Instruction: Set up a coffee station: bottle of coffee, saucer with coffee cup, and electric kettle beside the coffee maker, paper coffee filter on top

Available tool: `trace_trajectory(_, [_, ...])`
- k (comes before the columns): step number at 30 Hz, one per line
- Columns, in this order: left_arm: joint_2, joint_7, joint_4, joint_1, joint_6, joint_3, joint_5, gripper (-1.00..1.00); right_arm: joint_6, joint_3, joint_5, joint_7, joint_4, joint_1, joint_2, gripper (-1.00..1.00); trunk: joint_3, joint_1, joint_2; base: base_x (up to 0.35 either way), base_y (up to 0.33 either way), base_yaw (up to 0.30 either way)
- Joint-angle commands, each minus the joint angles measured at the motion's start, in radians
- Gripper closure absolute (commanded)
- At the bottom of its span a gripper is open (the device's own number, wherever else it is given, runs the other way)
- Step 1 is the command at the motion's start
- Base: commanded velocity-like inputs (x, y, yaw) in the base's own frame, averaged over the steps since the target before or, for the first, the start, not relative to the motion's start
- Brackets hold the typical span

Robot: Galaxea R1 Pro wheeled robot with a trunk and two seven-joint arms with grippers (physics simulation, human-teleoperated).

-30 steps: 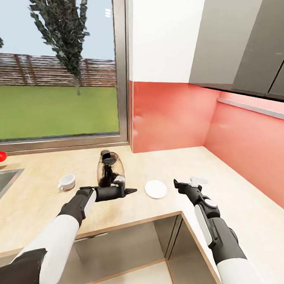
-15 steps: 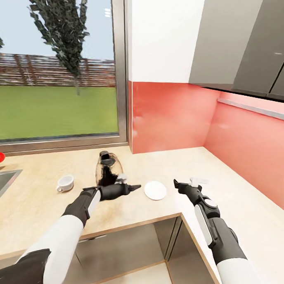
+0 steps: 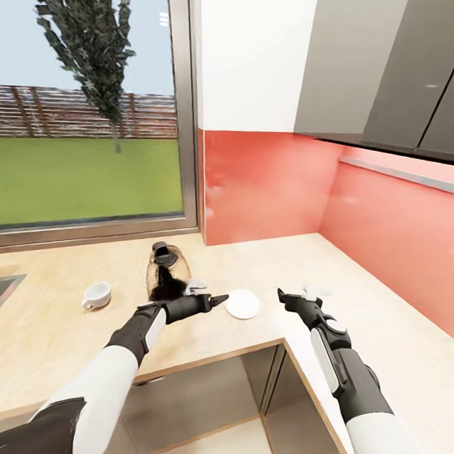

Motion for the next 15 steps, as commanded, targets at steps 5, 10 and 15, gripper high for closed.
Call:
trace_trajectory(5, [0.002,-0.006,0.002,-0.001,0.009,0.010,-0.004,-1.00,0.005,0.001,-0.007,0.000,0.006,-0.001,0.009,-1.00,-0.002,0.001,-0.002,0.000,0.000,-0.263])
trace_trajectory(10, [0.006,-0.006,0.004,-0.001,0.009,0.012,-0.005,-1.00,0.005,0.001,-0.007,0.000,0.035,-0.001,0.042,-1.00,-0.002,0.001,-0.002,0.065,0.000,-0.185])
trace_trajectory(15, [0.007,-0.006,0.003,-0.001,0.009,0.012,-0.005,-1.00,0.005,0.002,-0.007,0.000,0.057,-0.001,0.054,-1.00,-0.002,0.001,-0.002,0.169,0.000,-0.018])
